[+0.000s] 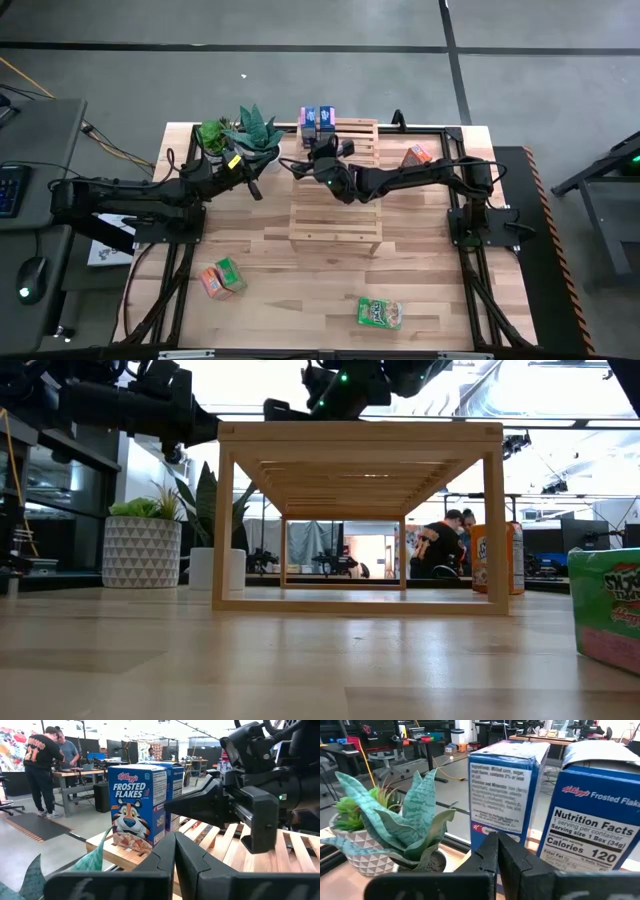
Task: Stack cereal on shelf
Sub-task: Put the blue cereal box on the shelf aligned with the other blue cereal box, then put the right orange cereal box on the shelf
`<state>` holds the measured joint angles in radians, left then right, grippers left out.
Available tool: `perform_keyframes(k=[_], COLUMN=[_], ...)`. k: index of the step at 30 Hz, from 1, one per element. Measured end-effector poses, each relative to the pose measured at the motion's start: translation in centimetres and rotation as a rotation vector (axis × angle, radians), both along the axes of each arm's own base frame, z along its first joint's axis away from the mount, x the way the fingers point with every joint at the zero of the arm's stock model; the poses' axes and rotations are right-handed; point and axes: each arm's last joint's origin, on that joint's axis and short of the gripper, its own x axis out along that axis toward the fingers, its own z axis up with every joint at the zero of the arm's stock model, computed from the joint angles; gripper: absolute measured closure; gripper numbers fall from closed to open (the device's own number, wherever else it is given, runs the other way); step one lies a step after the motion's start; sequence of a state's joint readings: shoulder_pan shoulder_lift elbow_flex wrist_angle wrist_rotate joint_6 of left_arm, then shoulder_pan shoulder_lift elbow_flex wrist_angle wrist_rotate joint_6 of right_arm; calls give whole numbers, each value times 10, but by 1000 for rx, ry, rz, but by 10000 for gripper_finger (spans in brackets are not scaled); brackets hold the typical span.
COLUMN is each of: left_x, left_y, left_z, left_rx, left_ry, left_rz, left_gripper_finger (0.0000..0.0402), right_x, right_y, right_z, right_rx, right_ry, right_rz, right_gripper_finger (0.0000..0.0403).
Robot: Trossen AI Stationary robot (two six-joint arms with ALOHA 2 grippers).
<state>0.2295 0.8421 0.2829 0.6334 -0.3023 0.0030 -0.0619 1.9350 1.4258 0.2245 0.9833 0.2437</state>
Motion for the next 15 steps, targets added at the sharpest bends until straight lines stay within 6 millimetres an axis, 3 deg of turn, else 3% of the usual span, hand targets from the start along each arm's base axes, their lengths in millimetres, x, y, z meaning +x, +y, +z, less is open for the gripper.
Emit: perform_keyframes(k=[7,11,15], left_x=[0,0,0], left_y=[0,0,0], left_z=[0,-1,-1], left_rx=[0,-1,-2], left_ry=[1,9,16], left_rz=[0,0,1], left_gripper_finger=[401,401,402], right_x=[1,0,-19], right_y=[2,24,53], right_z=[0,4,22], right_rx=[15,-30,-74], right_ry=[-6,88,256], right_rz=[43,119,201], right_gripper_finger=[403,403,403])
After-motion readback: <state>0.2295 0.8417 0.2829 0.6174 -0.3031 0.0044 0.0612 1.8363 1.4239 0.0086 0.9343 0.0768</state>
